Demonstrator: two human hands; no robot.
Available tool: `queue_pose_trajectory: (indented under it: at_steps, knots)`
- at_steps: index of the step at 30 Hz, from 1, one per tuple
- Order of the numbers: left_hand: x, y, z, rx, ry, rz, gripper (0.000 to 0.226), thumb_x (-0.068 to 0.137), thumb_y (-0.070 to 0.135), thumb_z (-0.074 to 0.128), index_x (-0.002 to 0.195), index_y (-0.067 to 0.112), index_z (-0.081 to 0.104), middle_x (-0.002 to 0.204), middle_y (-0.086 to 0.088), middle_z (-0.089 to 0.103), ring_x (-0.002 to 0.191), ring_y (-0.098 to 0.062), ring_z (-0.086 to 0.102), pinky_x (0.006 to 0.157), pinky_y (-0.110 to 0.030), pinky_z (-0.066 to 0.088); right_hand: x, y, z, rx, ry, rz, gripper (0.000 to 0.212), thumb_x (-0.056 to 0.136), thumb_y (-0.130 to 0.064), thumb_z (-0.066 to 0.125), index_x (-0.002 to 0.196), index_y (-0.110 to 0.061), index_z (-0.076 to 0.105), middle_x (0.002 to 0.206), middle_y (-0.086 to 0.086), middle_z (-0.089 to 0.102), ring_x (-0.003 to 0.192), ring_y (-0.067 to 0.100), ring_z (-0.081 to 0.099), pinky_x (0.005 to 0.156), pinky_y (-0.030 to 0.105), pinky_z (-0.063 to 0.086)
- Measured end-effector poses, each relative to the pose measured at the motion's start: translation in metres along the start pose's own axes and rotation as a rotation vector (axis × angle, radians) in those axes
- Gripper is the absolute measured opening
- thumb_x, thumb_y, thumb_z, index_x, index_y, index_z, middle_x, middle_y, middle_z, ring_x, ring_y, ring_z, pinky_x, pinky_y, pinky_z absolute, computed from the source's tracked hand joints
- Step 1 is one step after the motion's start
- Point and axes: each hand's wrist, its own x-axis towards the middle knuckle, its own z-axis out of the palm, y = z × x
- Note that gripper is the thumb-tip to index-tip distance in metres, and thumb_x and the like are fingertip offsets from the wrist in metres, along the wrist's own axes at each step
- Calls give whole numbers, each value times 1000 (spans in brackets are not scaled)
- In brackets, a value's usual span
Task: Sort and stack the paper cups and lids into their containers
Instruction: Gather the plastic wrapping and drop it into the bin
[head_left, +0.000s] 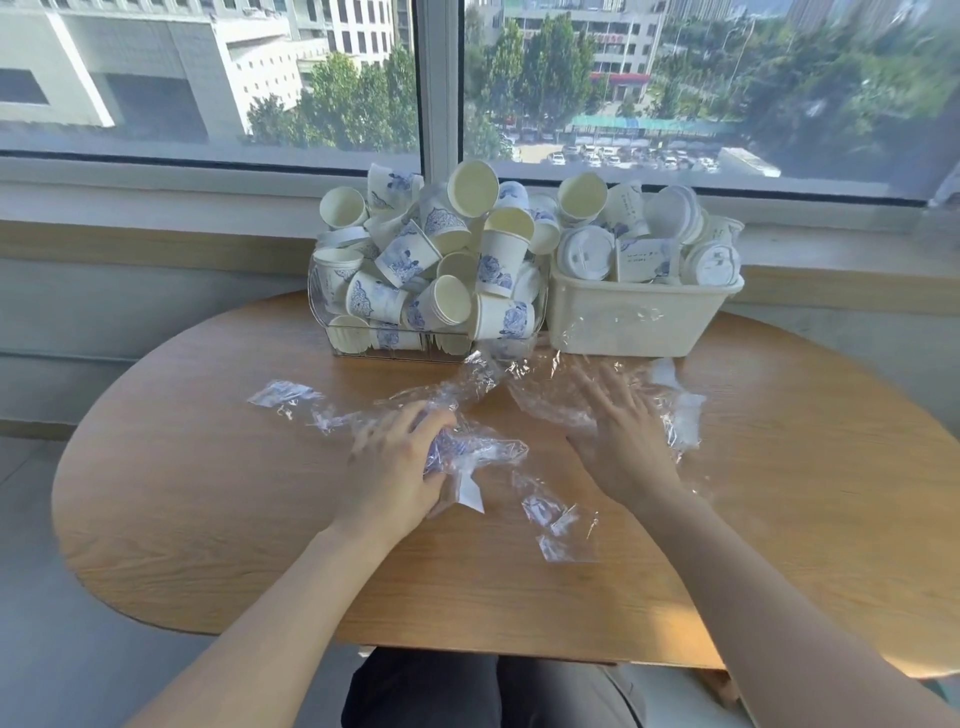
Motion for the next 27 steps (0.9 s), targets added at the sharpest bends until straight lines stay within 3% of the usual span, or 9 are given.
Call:
queue_pose_trajectory:
  at_steps: [4,6,10,15,18,21,24,26,27]
  knots:
    - [-3,13,3,-67,-21,21,81,76,15,86,141,40,45,138,6,60,118,-25,64,104,-55,48,-11,4,6,91,-134,-18,78,96,-6,61,159,-39,31,169,-5,28,147,32,42,115,49,43]
    - [-4,21,3,-83,-68,27,96,81,18,83,156,43,29,142,9,57,123,-22,60,112,-56,41,-20,5,7,138,-166,-63,72,95,0,53,156,-37,40,166,-11,34,140,27,51,108,45,51]
    - [-6,36,8,-85,-168,35,117,89,46,77,161,45,-15,167,9,32,148,-20,41,125,-58,24,-40,6,6,232,-227,-146,64,96,-1,49,152,-33,50,156,-12,49,136,18,53,109,42,49]
    - [-5,54,17,-105,-256,122,122,83,61,73,151,58,-28,174,5,-10,158,-24,20,126,-53,17,-58,13,0,332,-306,-148,79,82,10,44,150,-30,54,157,-9,49,143,15,46,113,33,44]
    - [-2,64,22,-39,-308,219,114,84,55,75,157,58,-13,173,7,-17,157,-23,24,126,-51,18,-68,19,-2,379,-317,-130,81,79,14,42,149,-24,55,157,-8,49,145,16,45,111,29,42]
    - [1,74,28,-21,-313,260,94,86,52,77,159,56,17,174,7,2,156,-21,27,126,-51,21,-78,25,-5,433,-302,-118,79,79,15,42,146,-24,57,151,-9,55,140,14,50,110,26,43]
    - [1,83,35,-32,-287,255,77,88,47,78,153,47,38,170,9,20,153,-19,31,123,-50,27,-87,30,-9,536,-283,-64,63,86,7,45,135,-31,58,135,-13,65,122,17,63,105,36,52]
    - [0,88,40,-44,-256,247,64,90,48,75,148,40,49,166,9,31,150,-19,37,120,-49,34,-94,32,-13,589,-190,-97,47,91,-6,54,130,-32,58,130,-18,64,118,16,65,103,36,52]
    - [-1,91,43,-48,-243,236,60,90,48,75,145,38,53,163,8,35,148,-20,39,118,-50,37,-97,33,-15,594,-90,-129,42,92,-13,58,131,-30,59,134,-18,61,126,14,61,109,34,46]
